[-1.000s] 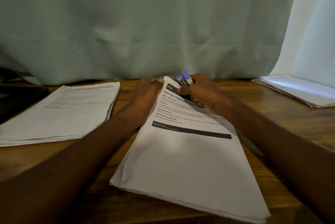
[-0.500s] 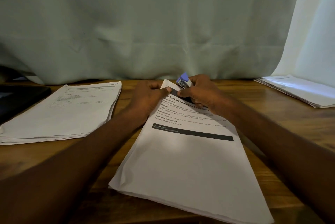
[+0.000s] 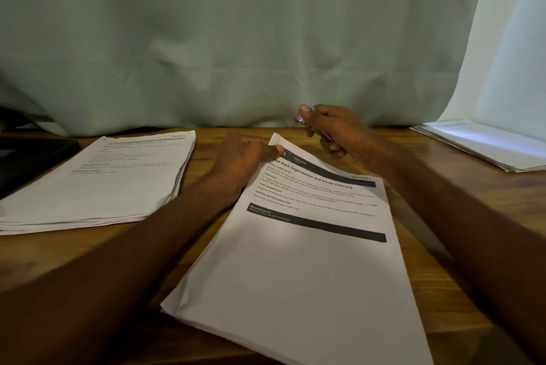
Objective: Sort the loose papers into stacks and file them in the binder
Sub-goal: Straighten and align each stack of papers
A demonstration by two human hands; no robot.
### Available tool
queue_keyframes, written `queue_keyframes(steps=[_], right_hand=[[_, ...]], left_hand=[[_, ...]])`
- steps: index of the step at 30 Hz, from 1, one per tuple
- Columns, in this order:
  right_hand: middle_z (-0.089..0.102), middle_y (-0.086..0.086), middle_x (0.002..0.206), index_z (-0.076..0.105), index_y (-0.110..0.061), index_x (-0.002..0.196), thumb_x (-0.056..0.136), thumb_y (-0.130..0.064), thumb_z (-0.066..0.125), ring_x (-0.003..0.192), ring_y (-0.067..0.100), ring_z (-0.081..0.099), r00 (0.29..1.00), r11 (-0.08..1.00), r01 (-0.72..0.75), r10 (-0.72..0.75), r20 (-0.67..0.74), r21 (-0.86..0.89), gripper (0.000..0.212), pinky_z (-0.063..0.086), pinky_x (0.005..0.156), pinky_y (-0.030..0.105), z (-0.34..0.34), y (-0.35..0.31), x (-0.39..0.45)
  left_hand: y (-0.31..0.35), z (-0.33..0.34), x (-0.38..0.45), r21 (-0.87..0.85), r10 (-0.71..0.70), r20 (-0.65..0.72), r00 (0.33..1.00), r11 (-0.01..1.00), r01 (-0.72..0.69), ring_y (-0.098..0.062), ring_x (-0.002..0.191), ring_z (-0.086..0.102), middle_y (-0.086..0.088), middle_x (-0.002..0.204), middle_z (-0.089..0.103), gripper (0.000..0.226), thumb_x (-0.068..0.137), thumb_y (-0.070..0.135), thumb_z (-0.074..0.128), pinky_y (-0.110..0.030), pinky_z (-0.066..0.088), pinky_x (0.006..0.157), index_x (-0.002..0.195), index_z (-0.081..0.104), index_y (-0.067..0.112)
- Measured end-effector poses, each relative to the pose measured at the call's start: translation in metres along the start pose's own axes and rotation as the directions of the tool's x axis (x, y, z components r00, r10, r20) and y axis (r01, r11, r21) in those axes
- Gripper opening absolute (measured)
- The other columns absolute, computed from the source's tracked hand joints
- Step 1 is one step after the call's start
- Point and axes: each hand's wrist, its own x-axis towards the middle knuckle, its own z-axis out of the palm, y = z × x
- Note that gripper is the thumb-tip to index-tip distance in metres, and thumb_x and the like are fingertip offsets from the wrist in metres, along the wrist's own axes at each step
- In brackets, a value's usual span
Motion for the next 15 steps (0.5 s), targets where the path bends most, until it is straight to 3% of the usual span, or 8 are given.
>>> queue_keyframes(steps=[3, 5, 7, 9, 12, 15], right_hand=[[0.063, 0.0, 0.085, 0.069, -0.022, 0.107, 0.101, -0.057, 0.049, 0.051, 0.008, 0.04, 1.0, 0.999, 0.013, -0.014, -0.015, -0.043, 0.041, 0.03, 0.043, 0.019, -0.001, 0.004, 0.001], [0.067, -0.002, 0.086, 0.07, -0.026, 0.107, 0.1, -0.055, 0.052, 0.052, 0.004, 0.051, 0.996, 0.98, 0.06, -0.072, -0.055, -0.192, 0.035, 0.035, 0.048, 0.016, -0.002, 0.009, 0.004], [0.071, -0.006, 0.092, 0.07, -0.027, 0.114, 0.096, -0.054, 0.061, 0.071, 0.001, 0.064, 0.982, 0.943, 0.122, -0.159, -0.098, -0.311, 0.034, 0.041, 0.063, 0.015, -0.004, 0.015, 0.007], [0.072, -0.011, 0.097, 0.071, -0.029, 0.117, 0.093, -0.052, 0.067, 0.086, 0.0, 0.066, 0.964, 0.913, 0.201, -0.249, -0.095, -0.354, 0.034, 0.044, 0.075, 0.017, -0.009, 0.018, 0.009], [0.068, -0.021, 0.105, 0.07, -0.032, 0.12, 0.093, -0.044, 0.068, 0.088, -0.01, 0.061, 0.955, 0.866, 0.286, -0.291, 0.051, -0.411, 0.029, 0.048, 0.077, 0.015, -0.016, 0.015, 0.007], [0.067, -0.013, 0.119, 0.068, -0.025, 0.131, 0.093, -0.035, 0.07, 0.102, 0.003, 0.061, 0.951, 0.845, 0.308, -0.261, 0.166, -0.437, 0.039, 0.048, 0.084, 0.013, -0.017, 0.01, 0.005]], left_hand=[[0.001, 0.002, 0.001, 0.007, -0.002, -0.001, 1.0, 1.0, 0.002, -0.035, 0.086, 0.075, -0.009, 0.091, 0.078, 0.034, 0.088, 0.035, 0.078, -0.059, 0.056, 0.094, 0.099, 0.075, 0.003], [0.0, 0.003, 0.001, 0.02, 0.01, -0.016, 1.0, 1.0, -0.01, -0.034, 0.085, 0.075, -0.008, 0.09, 0.078, 0.032, 0.088, 0.034, 0.077, -0.056, 0.057, 0.094, 0.097, 0.075, 0.003], [-0.001, 0.003, 0.003, 0.042, 0.03, -0.017, 0.999, 0.999, -0.029, -0.029, 0.081, 0.074, -0.006, 0.089, 0.078, 0.03, 0.089, 0.035, 0.076, -0.046, 0.059, 0.085, 0.095, 0.076, 0.006], [-0.002, 0.003, 0.004, 0.051, 0.048, -0.011, 0.999, 0.998, -0.047, -0.016, 0.068, 0.073, 0.003, 0.08, 0.077, 0.019, 0.091, 0.032, 0.075, -0.03, 0.056, 0.069, 0.087, 0.075, 0.014], [-0.004, 0.004, 0.003, 0.056, 0.101, -0.003, 0.995, 0.993, -0.101, -0.004, 0.057, 0.07, 0.012, 0.069, 0.075, 0.013, 0.092, 0.027, 0.074, -0.012, 0.047, 0.049, 0.08, 0.075, 0.022], [-0.005, 0.005, 0.003, 0.057, 0.173, -0.039, 0.984, 0.984, -0.171, -0.005, 0.065, 0.072, 0.005, 0.081, 0.078, 0.009, 0.091, 0.024, 0.075, -0.01, 0.047, 0.051, 0.091, 0.081, 0.018]])
